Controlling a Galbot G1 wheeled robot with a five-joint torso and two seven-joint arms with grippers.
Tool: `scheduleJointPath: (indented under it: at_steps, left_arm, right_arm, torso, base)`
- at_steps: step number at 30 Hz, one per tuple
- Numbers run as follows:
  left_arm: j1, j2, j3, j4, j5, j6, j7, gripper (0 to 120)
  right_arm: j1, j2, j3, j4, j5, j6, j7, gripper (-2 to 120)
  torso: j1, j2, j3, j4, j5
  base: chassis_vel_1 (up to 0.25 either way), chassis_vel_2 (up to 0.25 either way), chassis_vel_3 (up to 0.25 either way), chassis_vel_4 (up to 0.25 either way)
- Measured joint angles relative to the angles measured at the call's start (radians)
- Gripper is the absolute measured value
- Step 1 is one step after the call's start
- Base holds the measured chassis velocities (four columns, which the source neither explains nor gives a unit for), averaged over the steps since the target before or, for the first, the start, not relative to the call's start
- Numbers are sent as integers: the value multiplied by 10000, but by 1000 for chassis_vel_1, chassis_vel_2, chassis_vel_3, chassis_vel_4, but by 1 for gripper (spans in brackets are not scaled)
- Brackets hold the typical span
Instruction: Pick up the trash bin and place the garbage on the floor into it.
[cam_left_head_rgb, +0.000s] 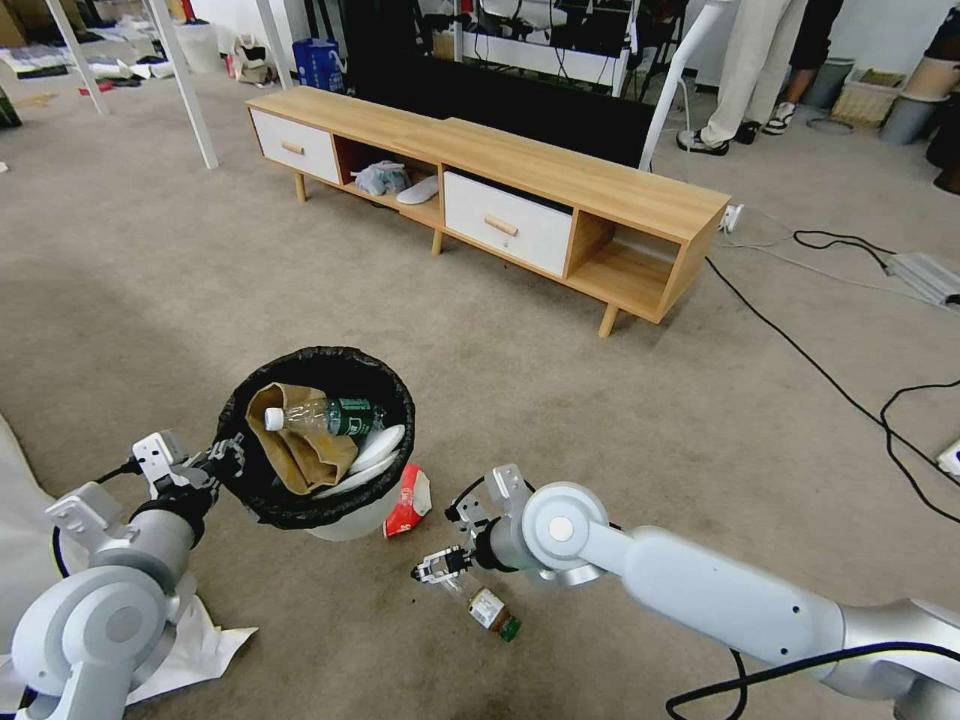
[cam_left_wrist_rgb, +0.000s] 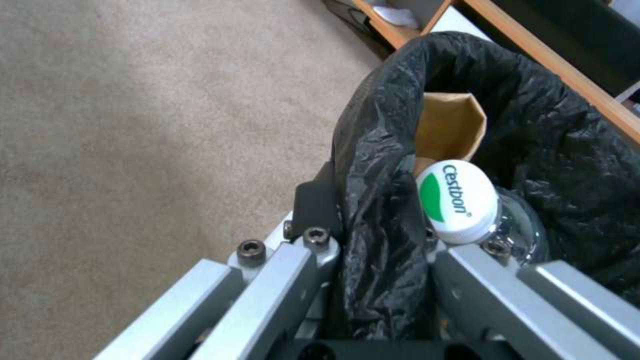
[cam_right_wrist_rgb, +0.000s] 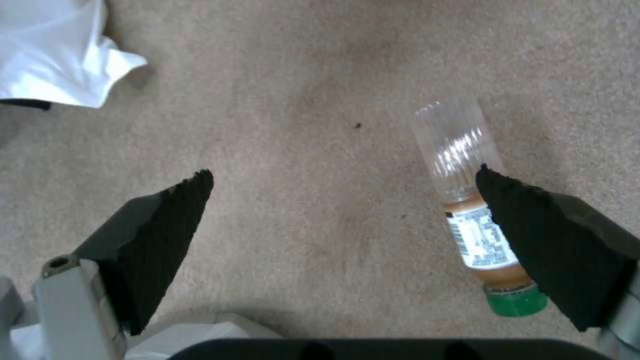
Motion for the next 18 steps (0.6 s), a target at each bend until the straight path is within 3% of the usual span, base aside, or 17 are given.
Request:
scheduleJointPath:
  at_steps: [18]
  left_arm:
    - [-19,31,107,67,1,0,71,0]
  right_arm:
    - [-143,144,-410,-1990,-1201,37,-858,100]
  torso:
    - [0,0,0,-1,1]
  base:
    - [0,0,0,0]
